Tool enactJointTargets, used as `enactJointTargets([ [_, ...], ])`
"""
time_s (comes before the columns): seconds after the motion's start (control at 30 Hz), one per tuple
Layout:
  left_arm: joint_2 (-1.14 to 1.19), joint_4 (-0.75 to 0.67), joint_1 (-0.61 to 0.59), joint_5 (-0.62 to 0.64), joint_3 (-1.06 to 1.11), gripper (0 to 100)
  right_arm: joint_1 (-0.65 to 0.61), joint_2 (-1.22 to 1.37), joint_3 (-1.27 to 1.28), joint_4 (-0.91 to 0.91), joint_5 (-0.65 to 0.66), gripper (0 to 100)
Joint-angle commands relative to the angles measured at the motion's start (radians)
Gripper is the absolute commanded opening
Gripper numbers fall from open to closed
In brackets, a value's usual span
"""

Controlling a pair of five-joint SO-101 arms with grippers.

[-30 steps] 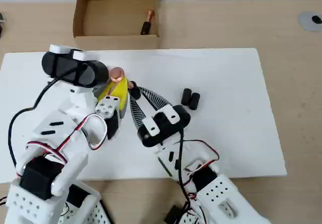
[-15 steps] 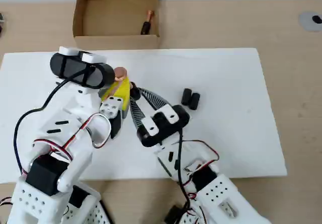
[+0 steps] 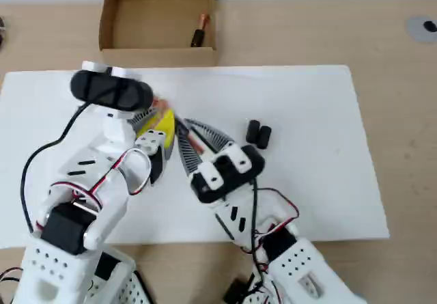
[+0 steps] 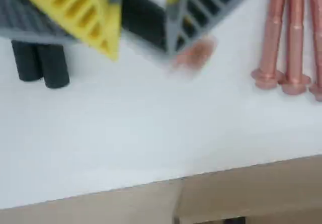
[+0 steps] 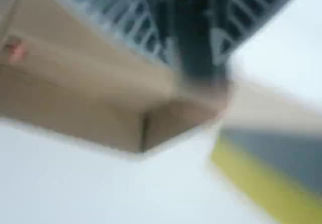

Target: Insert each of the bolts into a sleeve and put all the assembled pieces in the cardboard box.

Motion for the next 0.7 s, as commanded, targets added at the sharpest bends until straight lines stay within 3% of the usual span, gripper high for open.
enactJointTargets([
  [0.0, -0.008, -0.006, -0.006, 0.008, -0.008, 8, -0.002, -0.010, -0.016, -0.003, -0.006, 1.0],
  [0.43, -0.008, -0.005, -0.015, 0.012, -0.012, 8, -0.001, -0.010, -0.016, -0.002, -0.006, 1.0],
  [0.57, -0.002, -0.009, -0.120, 0.155, -0.012, 9, 0.041, -0.008, -0.033, 0.014, -0.006, 1.0],
  [0.67, -0.001, -0.005, -0.229, 0.264, -0.003, 12, 0.070, -0.002, -0.130, 0.190, -0.008, 1.0],
])
